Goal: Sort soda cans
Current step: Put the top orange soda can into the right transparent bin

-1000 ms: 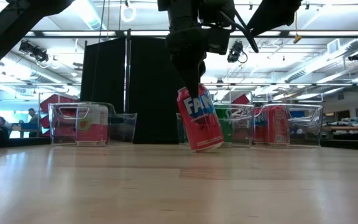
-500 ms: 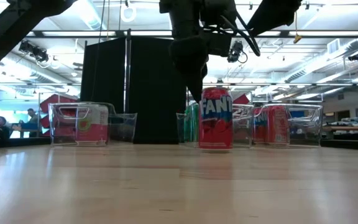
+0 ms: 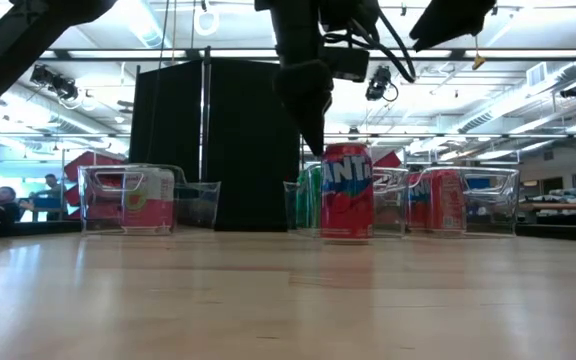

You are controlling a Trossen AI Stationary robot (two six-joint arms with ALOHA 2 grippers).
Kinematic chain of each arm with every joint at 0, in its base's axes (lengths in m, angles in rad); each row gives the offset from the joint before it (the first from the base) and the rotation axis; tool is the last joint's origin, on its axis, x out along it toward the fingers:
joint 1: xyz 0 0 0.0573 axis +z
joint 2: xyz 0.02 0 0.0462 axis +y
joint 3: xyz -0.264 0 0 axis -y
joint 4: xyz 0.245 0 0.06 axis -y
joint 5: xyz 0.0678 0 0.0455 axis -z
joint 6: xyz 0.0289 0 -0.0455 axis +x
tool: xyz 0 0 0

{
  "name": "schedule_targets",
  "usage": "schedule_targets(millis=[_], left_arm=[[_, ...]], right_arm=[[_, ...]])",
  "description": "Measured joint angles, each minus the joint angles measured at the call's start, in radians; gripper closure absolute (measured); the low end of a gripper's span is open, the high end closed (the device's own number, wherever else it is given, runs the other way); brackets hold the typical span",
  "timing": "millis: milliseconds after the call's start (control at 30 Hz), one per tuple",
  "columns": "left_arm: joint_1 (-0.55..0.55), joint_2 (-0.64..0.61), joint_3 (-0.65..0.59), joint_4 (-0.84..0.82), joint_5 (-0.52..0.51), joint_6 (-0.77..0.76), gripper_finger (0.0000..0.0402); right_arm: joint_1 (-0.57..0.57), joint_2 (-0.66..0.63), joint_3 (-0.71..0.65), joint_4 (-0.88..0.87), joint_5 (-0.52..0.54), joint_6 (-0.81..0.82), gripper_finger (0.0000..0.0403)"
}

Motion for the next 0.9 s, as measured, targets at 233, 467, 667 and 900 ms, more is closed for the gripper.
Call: schedule_targets(millis=[233,467,667,900], left_arm=[[0.013,-0.077,-0.112,0.061,0.067,-0.021,0.0353],[0.043,-0.32,-0.467,0.423,0.201,-0.044,0.0391],[0.042,-0.554,-0.79,0.761,0.196,-0.094,0.0391],[0.043,-0.821,-1.143,1.101,0.185,-0.161,0.039]], right_arm=[[0.0,-0.028,-0.004,0.011,-0.037,-0.022,0.0194],[-0.006,0.019,-0.011,0.038,-0.088,-0.055,0.0194],[-0.059,0.095,-0.011,0.123,-0.229,-0.073,0.0194],[-0.112,0.284,0.106,0.09,-0.319,-0.068,0.0194]])
